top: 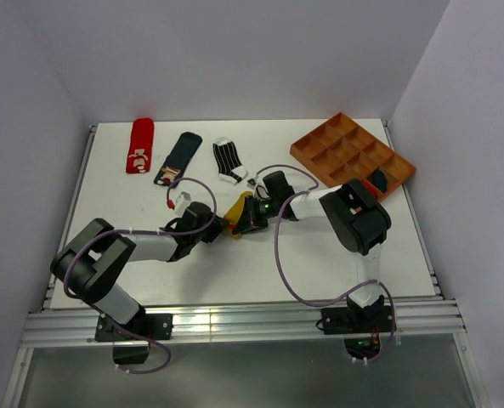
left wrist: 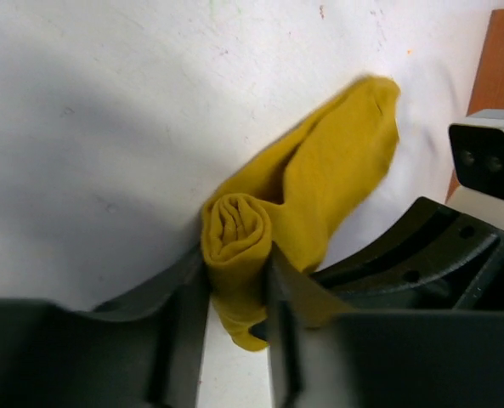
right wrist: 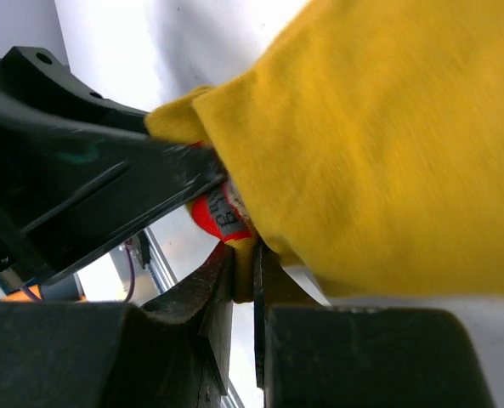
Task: Roll the socks
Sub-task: Roll the sock at the center of the board.
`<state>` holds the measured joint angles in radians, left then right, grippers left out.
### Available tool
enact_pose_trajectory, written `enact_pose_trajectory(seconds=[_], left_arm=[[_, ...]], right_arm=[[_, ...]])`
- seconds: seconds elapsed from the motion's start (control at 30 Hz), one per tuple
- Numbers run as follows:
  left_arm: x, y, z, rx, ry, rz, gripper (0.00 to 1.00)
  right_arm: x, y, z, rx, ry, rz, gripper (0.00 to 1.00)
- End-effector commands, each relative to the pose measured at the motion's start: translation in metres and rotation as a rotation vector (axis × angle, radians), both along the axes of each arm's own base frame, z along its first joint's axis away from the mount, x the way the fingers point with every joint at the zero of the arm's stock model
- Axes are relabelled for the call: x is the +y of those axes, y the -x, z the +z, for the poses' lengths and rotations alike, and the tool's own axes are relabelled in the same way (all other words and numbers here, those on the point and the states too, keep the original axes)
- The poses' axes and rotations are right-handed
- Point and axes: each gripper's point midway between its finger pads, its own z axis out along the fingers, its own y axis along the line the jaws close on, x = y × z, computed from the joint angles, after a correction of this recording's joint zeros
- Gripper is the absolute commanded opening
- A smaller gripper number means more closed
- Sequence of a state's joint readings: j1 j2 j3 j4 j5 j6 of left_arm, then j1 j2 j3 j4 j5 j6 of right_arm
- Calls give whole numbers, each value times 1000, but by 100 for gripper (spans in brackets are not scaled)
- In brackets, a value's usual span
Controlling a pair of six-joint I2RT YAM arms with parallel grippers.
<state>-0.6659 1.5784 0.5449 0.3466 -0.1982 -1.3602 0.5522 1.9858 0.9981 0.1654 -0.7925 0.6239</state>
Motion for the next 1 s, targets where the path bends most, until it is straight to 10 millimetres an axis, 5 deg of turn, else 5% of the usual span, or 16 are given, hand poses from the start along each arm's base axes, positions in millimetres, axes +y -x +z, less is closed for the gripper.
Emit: enact_pose_trajectory(seconds=[0.0,0.1,0.23,0.33,0.57,0.97], left_arm=[[19,13,-33,102,-109,18,32],[20,14,-37,121,-147,-1,20],[18,7,-36,142,-235,-48,2],[19,8,-36,171,-304,-95,1],[21,3,-23,208,-436,-176,1],[3,3,-18,240,-466,-280,0]], right_arm=[[6,2,-4,0,10,-9,0],[6,2,-1,-26,6,-20,6],[5,0,16,-160,5,-13,34],[-2,-4,27,-335,87,-35,47],[-27,-7,58,-708,224,-188,52],[6,-3,74,-896,184,-185,54]])
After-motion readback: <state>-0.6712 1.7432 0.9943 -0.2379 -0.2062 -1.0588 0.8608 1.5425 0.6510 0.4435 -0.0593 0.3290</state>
